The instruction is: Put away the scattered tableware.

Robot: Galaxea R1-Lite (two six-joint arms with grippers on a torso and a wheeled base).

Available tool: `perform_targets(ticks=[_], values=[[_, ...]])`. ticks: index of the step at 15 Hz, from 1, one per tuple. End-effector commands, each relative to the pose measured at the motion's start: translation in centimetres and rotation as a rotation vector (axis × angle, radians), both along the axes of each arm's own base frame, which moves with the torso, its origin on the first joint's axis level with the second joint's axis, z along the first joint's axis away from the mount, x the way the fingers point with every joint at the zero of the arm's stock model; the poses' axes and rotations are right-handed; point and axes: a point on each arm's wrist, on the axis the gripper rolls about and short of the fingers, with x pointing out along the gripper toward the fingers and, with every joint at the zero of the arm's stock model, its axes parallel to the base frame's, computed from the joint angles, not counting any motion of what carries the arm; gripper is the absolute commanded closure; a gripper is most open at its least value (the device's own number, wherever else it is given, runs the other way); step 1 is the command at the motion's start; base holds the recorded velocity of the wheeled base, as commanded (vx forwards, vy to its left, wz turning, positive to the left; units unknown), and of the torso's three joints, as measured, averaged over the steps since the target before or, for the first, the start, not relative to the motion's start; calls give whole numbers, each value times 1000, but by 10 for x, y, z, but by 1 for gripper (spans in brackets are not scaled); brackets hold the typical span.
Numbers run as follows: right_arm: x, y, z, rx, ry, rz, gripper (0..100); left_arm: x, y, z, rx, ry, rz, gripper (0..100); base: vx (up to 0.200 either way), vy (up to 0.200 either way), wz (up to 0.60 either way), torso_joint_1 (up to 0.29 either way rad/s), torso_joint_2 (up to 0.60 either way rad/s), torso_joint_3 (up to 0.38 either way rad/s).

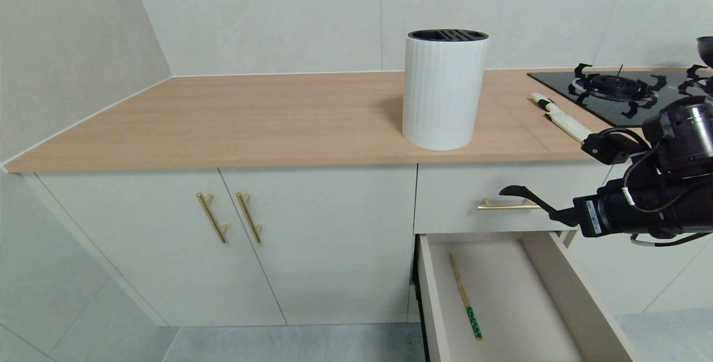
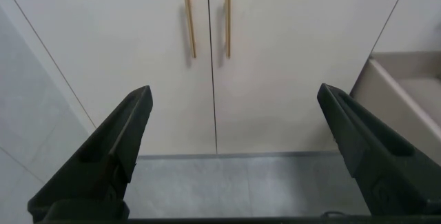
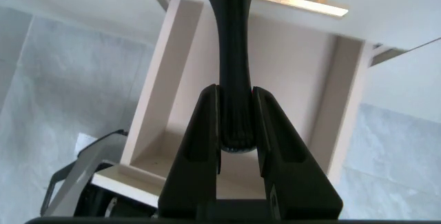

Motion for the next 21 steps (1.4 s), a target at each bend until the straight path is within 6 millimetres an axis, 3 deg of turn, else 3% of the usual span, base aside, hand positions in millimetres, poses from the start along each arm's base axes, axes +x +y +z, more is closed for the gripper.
perform_targets(ticks=[1, 11, 15, 21], values=[[2, 1, -3, -2, 13, 1, 100, 0, 0, 0, 0, 1, 0, 0, 0, 0, 0, -188, 476, 286], [10, 4, -14, -27, 45, -12, 100, 0, 0, 0, 0, 1, 0, 0, 0, 0, 0, -141, 433, 295], [11, 6, -17, -36, 56, -14, 100, 0, 0, 0, 0, 1, 0, 0, 0, 0, 0, -15, 56, 38], [22, 9, -45, -37, 158, -36, 100, 0, 0, 0, 0, 1, 0, 0, 0, 0, 0, 0, 0, 0]])
